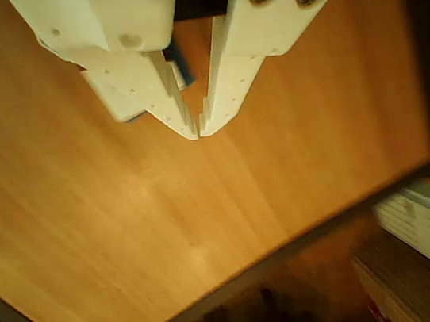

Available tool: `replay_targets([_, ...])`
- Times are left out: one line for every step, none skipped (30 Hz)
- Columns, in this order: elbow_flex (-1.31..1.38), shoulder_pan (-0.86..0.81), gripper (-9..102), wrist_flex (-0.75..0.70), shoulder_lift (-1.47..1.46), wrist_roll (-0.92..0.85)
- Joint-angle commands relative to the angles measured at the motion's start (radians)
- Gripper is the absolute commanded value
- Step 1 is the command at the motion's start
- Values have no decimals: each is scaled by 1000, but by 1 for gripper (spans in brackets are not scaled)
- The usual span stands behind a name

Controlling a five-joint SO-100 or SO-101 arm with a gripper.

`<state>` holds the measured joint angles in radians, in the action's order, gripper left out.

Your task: Push the box on top of the target

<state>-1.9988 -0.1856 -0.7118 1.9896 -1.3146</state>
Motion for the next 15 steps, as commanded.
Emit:
replay_targets([-61, 29, 0, -20, 212, 120])
replay_targets([-81, 35, 0, -35, 253, 138])
replay_targets([-98, 40, 0, -52, 293, 155])
replay_targets([-115, 44, 0, -69, 330, 175])
replay_targets([-129, 48, 0, -87, 364, 195])
replay_targets([-140, 51, 0, -109, 397, 212])
replay_targets([-152, 52, 0, -130, 431, 227])
replay_targets([-167, 52, 0, -150, 465, 235])
replay_targets([-181, 54, 0, -170, 499, 236])
replay_targets([-195, 52, 0, -190, 529, 242])
replay_targets([-212, 49, 0, -210, 561, 245])
replay_targets([-230, 44, 0, -225, 598, 245])
replay_targets([-256, 37, 0, -239, 641, 242])
replay_targets([-282, 29, 0, -247, 686, 242])
replay_targets([-302, 23, 0, -256, 729, 239])
